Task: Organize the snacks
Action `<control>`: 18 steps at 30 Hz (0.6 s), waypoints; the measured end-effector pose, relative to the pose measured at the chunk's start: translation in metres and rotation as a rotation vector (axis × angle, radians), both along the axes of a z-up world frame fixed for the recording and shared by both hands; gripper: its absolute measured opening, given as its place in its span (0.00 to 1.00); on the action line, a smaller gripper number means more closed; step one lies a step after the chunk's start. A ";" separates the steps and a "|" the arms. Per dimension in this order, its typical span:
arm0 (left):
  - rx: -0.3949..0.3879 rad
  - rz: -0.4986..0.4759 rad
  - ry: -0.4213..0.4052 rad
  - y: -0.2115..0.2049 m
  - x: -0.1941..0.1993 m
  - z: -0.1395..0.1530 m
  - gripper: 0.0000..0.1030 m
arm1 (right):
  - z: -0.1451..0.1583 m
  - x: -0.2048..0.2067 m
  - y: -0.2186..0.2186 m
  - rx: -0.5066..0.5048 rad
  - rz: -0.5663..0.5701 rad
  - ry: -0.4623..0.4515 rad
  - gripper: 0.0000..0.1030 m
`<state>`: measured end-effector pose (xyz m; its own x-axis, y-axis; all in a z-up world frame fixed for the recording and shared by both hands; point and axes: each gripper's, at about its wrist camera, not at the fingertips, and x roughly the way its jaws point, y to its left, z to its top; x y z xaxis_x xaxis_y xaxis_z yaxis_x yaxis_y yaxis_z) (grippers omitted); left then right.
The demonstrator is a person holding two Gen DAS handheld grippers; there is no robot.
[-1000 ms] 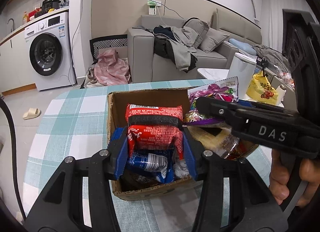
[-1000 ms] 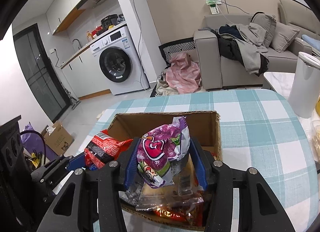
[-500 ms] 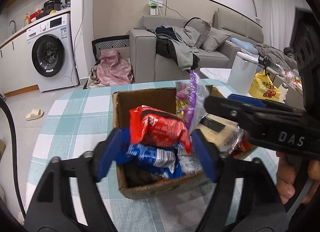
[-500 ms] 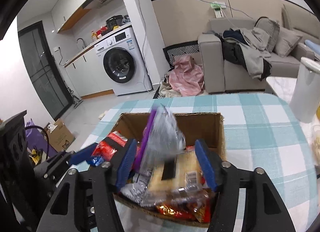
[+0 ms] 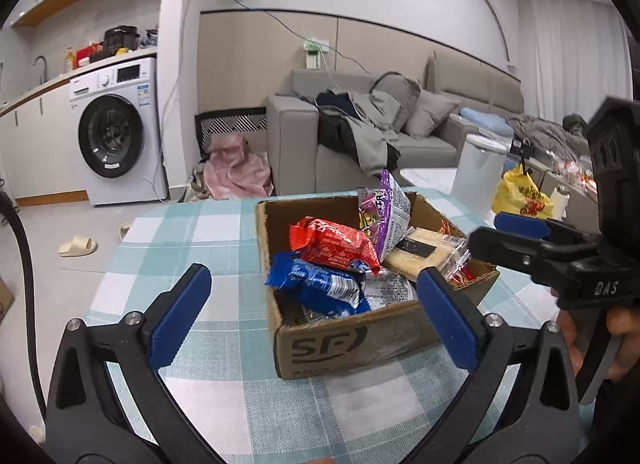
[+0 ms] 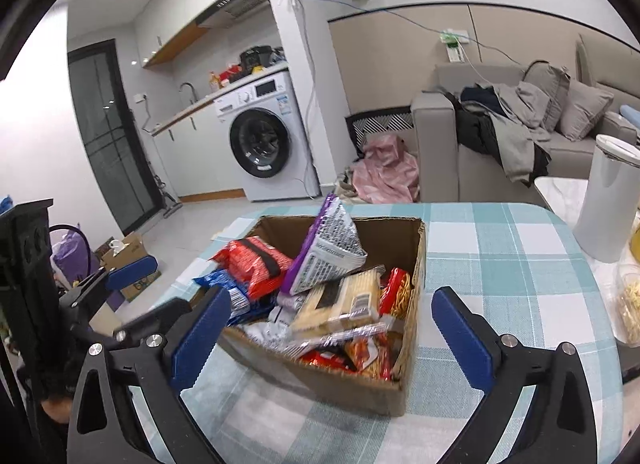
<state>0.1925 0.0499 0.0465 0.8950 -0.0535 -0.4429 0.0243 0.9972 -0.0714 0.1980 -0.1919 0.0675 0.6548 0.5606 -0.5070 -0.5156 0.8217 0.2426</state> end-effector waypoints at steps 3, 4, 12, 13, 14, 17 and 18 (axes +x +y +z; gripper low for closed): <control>-0.011 0.017 -0.023 0.004 -0.018 -0.001 1.00 | -0.002 -0.015 -0.006 0.011 0.016 -0.033 0.99; -0.018 0.019 -0.026 0.007 -0.023 -0.002 1.00 | -0.003 -0.019 -0.007 0.008 0.017 -0.041 0.99; -0.036 0.017 -0.031 0.008 -0.051 -0.009 1.00 | -0.011 -0.054 -0.014 0.002 0.041 -0.109 0.99; -0.039 0.009 -0.032 0.006 -0.054 -0.012 1.00 | -0.012 -0.057 -0.014 0.003 0.041 -0.111 1.00; -0.039 0.005 -0.031 0.005 -0.055 -0.013 1.00 | -0.014 -0.060 -0.015 0.007 0.045 -0.115 1.00; -0.028 0.007 -0.046 -0.002 -0.059 -0.018 1.00 | -0.019 -0.070 -0.016 0.017 0.049 -0.140 1.00; -0.018 0.009 -0.049 -0.003 -0.062 -0.019 1.00 | -0.022 -0.074 -0.017 0.020 0.049 -0.153 1.00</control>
<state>0.1306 0.0465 0.0274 0.9162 -0.0533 -0.3971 0.0196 0.9959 -0.0884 0.1245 -0.2085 0.0458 0.6950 0.6029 -0.3918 -0.5874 0.7903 0.1743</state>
